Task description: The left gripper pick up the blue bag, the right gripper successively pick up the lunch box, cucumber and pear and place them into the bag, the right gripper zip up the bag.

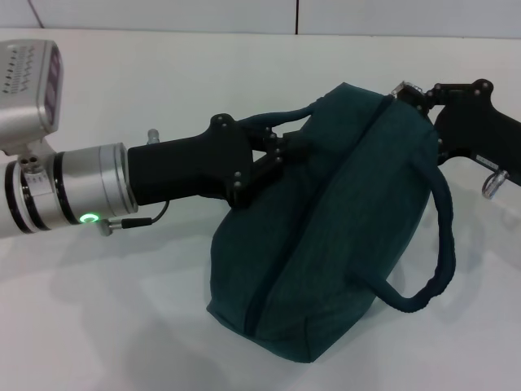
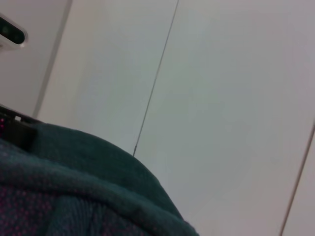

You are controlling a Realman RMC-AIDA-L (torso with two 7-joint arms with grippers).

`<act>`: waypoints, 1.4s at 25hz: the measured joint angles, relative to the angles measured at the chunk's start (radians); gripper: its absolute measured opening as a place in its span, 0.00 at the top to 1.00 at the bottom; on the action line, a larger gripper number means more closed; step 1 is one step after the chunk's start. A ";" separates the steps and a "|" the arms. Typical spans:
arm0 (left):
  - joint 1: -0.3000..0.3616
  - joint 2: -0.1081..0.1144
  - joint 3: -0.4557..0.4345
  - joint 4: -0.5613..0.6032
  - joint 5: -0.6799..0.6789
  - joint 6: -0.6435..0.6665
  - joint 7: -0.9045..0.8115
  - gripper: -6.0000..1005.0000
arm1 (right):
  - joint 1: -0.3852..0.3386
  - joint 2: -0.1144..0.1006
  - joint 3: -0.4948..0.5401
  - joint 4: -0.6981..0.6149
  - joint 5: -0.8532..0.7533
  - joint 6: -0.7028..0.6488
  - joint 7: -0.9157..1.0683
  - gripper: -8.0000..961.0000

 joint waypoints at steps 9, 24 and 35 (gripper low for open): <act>0.000 -0.004 -0.001 0.001 -0.001 0.001 0.000 0.84 | 0.001 0.000 0.003 0.016 0.012 0.024 -0.005 0.97; 0.008 -0.018 -0.011 -0.006 -0.030 -0.002 -0.001 0.82 | 0.012 0.004 0.013 0.063 0.029 0.058 -0.006 0.97; 0.056 -0.043 -0.112 -0.038 -0.104 -0.001 0.006 0.80 | -0.025 -0.003 0.006 0.056 0.063 0.025 0.090 0.77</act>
